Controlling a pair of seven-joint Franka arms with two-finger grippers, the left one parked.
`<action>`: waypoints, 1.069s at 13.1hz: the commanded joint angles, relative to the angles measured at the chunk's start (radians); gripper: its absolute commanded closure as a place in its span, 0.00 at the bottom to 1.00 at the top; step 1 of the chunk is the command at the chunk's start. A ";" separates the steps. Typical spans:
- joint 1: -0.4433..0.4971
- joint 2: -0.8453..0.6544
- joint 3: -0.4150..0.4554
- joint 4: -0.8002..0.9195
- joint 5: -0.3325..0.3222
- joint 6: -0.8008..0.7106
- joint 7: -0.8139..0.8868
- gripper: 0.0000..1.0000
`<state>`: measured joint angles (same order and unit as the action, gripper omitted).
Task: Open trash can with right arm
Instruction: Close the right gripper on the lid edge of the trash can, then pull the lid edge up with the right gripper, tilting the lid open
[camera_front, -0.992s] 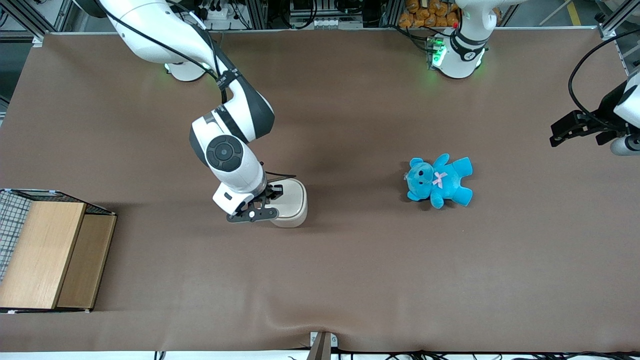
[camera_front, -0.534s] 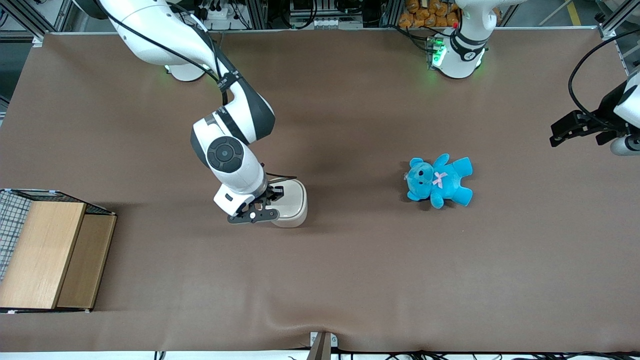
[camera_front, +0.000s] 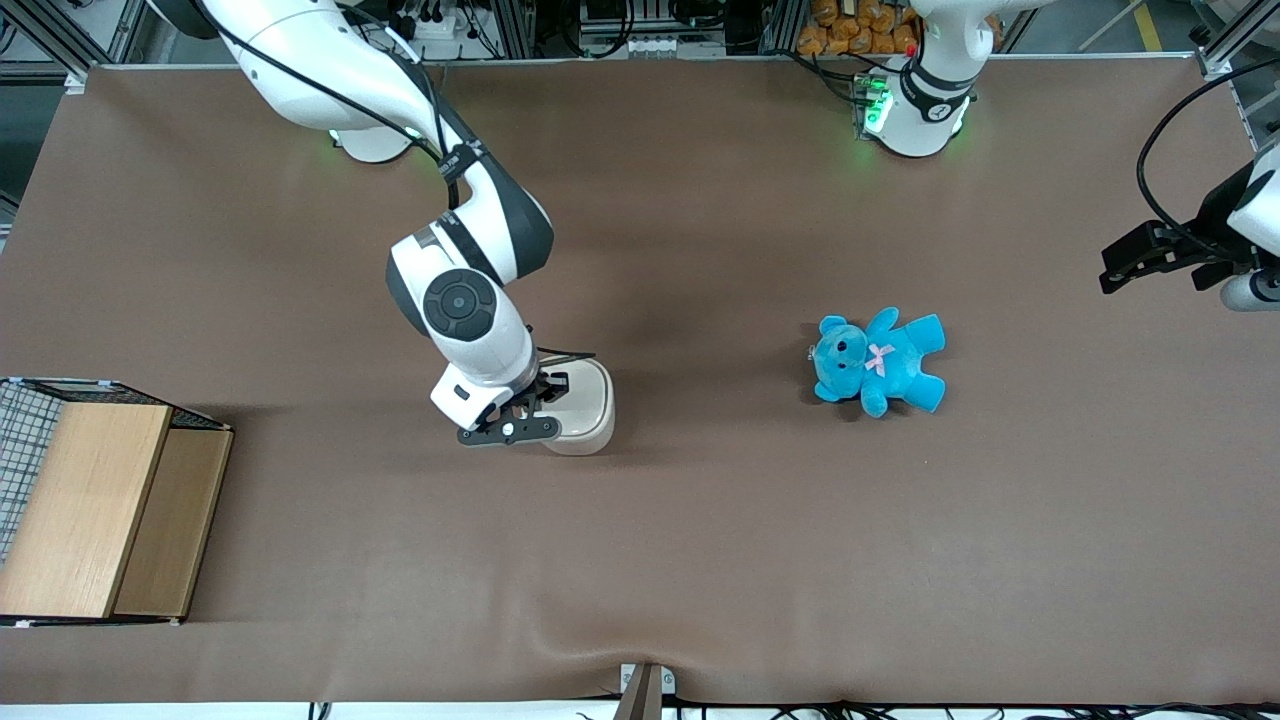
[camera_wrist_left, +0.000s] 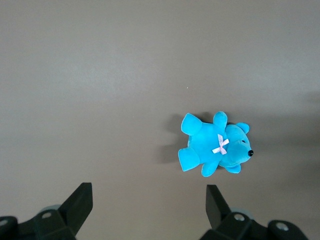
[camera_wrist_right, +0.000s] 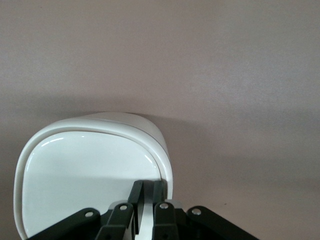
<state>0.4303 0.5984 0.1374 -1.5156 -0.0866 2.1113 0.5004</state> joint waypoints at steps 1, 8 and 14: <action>0.004 0.026 -0.006 0.020 -0.022 0.003 0.032 0.77; 0.012 -0.015 0.007 0.087 -0.016 -0.137 0.038 0.67; -0.034 -0.101 -0.001 0.121 0.080 -0.246 0.027 0.52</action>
<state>0.4307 0.5500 0.1340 -1.4024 -0.0511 1.9085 0.5230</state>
